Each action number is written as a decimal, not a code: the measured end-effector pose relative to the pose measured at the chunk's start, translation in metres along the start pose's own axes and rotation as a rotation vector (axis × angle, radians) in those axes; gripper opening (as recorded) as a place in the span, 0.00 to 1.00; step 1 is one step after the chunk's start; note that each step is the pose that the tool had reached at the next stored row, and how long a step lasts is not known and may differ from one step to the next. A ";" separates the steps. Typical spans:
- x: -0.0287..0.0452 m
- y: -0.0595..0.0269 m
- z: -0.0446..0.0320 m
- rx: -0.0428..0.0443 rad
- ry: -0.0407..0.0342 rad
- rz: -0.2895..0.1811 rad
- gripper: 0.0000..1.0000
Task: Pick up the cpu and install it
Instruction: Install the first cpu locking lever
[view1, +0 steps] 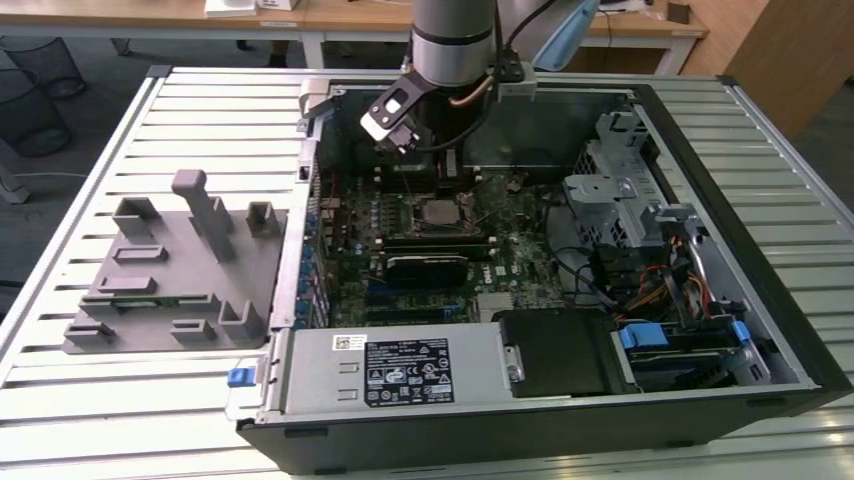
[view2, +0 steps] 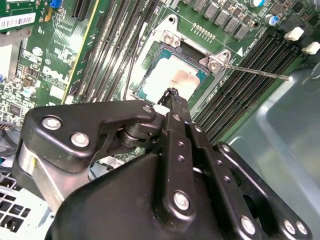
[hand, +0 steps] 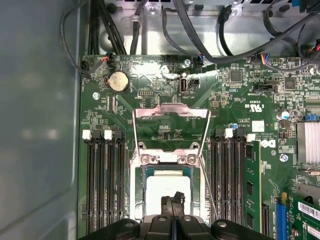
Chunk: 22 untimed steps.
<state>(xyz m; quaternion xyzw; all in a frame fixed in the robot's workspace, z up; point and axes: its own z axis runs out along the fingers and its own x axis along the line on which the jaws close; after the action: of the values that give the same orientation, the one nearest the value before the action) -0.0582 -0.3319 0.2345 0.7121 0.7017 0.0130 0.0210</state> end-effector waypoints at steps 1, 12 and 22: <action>0.0000 -0.0001 -0.0004 0.0001 -0.0002 0.000 0.11; -0.0002 0.0004 -0.0093 -0.0001 0.0002 0.000 0.11; -0.0049 0.0005 -0.0106 0.0000 0.0005 0.000 0.11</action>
<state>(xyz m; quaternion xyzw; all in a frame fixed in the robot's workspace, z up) -0.0583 -0.3367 0.2452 0.7121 0.7016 0.0132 0.0209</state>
